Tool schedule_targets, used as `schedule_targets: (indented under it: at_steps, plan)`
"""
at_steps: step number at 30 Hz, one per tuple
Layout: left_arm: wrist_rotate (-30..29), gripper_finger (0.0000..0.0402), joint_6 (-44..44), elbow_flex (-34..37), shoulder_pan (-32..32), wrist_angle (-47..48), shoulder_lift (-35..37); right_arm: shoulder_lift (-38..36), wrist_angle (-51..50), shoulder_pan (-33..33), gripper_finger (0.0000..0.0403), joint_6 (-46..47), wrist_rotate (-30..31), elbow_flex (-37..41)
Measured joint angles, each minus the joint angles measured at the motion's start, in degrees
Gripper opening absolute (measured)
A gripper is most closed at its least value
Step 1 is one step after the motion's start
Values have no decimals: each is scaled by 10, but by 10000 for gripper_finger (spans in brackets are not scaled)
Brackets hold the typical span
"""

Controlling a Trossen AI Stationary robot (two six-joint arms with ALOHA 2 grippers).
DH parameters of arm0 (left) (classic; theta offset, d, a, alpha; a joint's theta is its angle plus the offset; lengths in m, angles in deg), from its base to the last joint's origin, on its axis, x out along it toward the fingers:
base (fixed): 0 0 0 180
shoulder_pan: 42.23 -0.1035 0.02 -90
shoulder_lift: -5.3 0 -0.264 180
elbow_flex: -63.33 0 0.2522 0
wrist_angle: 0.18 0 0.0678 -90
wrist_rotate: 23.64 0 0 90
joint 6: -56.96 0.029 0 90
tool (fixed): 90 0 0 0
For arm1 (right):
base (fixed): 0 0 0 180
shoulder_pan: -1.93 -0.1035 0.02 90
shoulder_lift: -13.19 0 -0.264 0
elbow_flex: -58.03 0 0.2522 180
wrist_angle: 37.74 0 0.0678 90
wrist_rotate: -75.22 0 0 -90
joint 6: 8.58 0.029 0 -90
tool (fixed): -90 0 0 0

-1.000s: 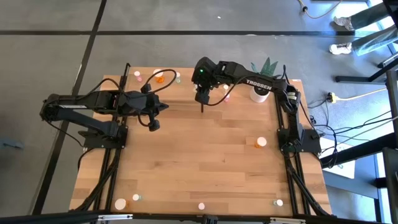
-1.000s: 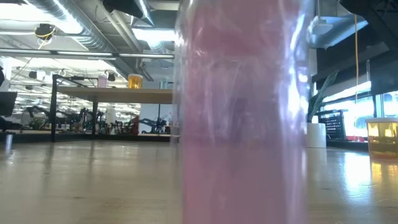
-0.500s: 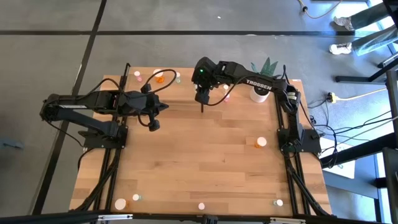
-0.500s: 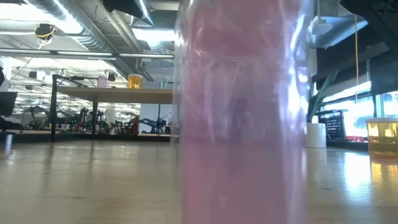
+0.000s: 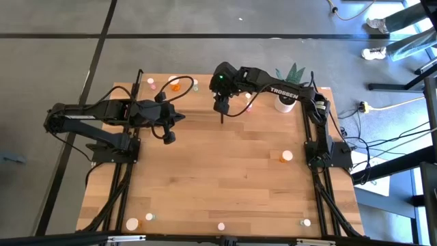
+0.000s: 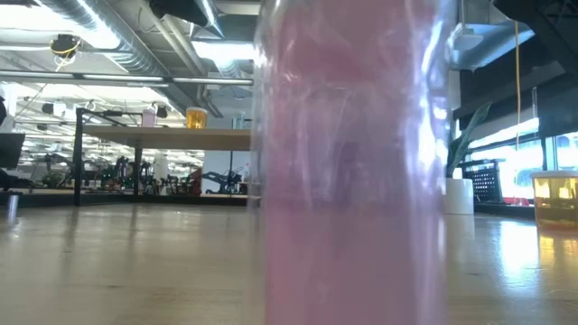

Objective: Pick and place medicine bottles onto shelf by color
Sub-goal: Put the bottom yellow pill bottle on the shelf aligned with the other yellow pill bottle

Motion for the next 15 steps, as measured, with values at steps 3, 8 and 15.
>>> schedule_targets:
  at_steps: [3, 8, 15]
  plan:
    - [0, 0, -1, 0, 0, 0, 0, 0, 1, 0, 155, 0, 0, 0]
    - [0, 0, -2, 0, 0, 0, 0, -1, -11, 0, 155, -1, 1, -16]
    - [0, 0, -1, 0, 0, 0, 0, -2, -64, 0, 155, 0, 28, -70]
